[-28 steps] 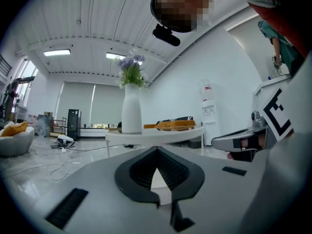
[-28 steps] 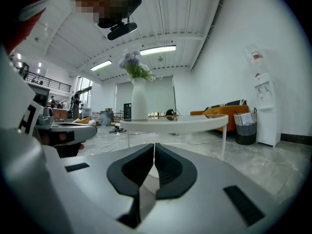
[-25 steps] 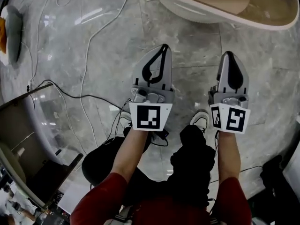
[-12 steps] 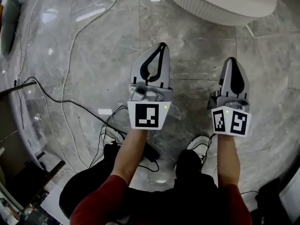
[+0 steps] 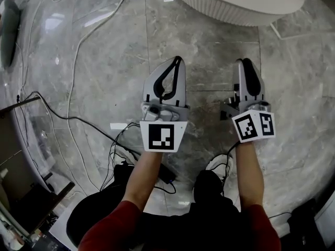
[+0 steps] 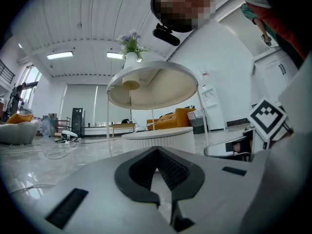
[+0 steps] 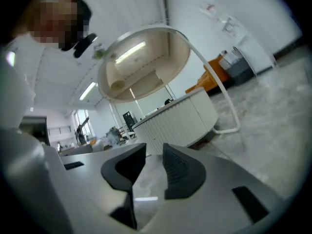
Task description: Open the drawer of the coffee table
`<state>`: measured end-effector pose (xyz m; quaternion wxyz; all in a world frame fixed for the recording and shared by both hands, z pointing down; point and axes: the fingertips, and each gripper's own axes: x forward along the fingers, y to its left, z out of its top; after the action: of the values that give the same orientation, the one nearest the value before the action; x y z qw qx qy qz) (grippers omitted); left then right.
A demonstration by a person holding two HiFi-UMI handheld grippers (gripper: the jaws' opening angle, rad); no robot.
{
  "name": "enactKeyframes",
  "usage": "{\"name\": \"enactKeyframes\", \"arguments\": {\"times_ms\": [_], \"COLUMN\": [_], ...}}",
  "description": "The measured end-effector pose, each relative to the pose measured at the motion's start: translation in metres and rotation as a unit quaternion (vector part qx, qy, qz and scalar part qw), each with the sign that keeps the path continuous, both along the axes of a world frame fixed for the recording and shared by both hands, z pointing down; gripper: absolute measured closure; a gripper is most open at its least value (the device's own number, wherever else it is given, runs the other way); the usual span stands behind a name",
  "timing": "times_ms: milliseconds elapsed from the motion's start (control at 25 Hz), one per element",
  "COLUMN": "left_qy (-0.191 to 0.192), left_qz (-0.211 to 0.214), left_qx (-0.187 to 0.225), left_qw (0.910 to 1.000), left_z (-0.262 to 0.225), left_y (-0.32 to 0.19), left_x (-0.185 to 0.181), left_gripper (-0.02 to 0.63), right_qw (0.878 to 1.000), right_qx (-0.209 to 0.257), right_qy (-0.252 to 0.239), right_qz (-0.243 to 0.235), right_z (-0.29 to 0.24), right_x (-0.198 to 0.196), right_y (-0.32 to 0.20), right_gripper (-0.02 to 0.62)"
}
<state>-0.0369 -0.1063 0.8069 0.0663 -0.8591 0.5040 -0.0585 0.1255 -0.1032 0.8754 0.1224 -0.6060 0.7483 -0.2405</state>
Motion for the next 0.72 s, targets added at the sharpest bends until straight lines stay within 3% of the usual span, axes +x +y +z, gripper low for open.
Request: {"name": "enactKeyframes", "arguments": {"times_ms": [80,160,240,360,720], "left_qy": [-0.001,-0.004,0.003,0.005,-0.004], "left_qz": [0.003,0.006,0.007,0.012,0.007], "left_qx": [-0.007,-0.017,-0.011,0.006,-0.015], "left_qw": [1.0000,0.9998,0.9999,0.9999,0.9999], "left_z": [0.002,0.000,-0.010,-0.023,-0.020], "left_y": [0.000,-0.001,-0.006,-0.016,-0.023], "left_x": [0.003,0.003,0.005,0.013,0.014], "left_gripper": [0.598,0.598,0.598,0.598,0.598], "right_qw": [0.992,0.971,0.952,0.946,0.921], "right_qx": [0.010,0.026,0.033,0.045,0.057], "right_qy": [-0.122,-0.235,-0.301,-0.320,-0.384], "right_qz": [-0.020,-0.040,-0.039,-0.038,-0.005], "right_z": [0.002,0.008,0.021,0.034,0.063], "right_x": [-0.003,-0.008,-0.007,-0.007,-0.007], "right_y": [-0.022,-0.045,-0.062,-0.083,-0.130], "right_gripper": [0.426,0.383,0.352,0.319,0.302]}}
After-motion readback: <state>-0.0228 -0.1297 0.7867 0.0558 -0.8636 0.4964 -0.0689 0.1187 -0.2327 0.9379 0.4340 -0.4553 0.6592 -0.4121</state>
